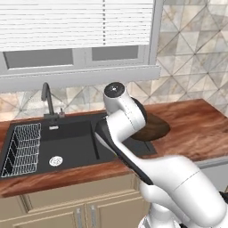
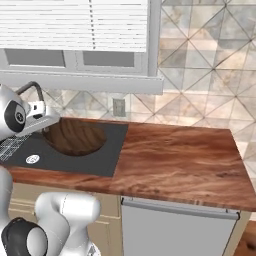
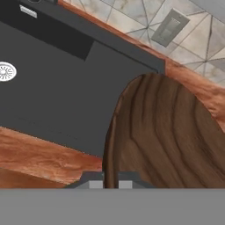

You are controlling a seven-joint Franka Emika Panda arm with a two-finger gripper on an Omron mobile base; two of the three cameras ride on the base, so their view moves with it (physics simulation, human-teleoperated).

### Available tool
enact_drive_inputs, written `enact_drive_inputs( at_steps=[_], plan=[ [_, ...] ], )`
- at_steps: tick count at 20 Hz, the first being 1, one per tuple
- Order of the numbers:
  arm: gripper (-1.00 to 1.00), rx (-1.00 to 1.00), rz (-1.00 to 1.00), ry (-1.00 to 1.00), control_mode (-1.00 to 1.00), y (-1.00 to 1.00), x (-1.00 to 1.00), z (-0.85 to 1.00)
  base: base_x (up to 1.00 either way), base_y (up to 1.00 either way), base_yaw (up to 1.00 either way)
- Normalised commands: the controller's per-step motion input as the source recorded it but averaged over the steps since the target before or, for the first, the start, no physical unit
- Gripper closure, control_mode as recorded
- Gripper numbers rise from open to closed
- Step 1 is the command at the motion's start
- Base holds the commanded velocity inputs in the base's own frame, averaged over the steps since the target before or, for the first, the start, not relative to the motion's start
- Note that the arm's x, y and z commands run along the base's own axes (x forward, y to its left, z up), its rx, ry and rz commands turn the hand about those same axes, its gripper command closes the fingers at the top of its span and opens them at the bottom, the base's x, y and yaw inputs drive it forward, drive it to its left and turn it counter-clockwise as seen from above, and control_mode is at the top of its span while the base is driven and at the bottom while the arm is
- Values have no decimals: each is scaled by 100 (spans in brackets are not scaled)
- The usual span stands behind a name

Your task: Pick the cup and bowl from the counter and place them on the counter next to the sink.

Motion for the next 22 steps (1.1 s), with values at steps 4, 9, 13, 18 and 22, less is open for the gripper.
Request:
enact_drive_inputs(
  at_steps=[4, 9, 13, 18, 22],
  plan=[
    [100, 0, 0, 0, 100, 0, 0, 0, 61, -8, -10],
    [100, 0, 0, 0, 100, 0, 0, 0, 0, -3, 0],
    [100, 0, 0, 0, 100, 0, 0, 0, 0, 0, 0],
    [100, 0, 0, 0, 100, 0, 0, 0, 0, 0, 0],
    [100, 0, 0, 0, -100, 0, 0, 0, 0, 0, 0]
  ],
)
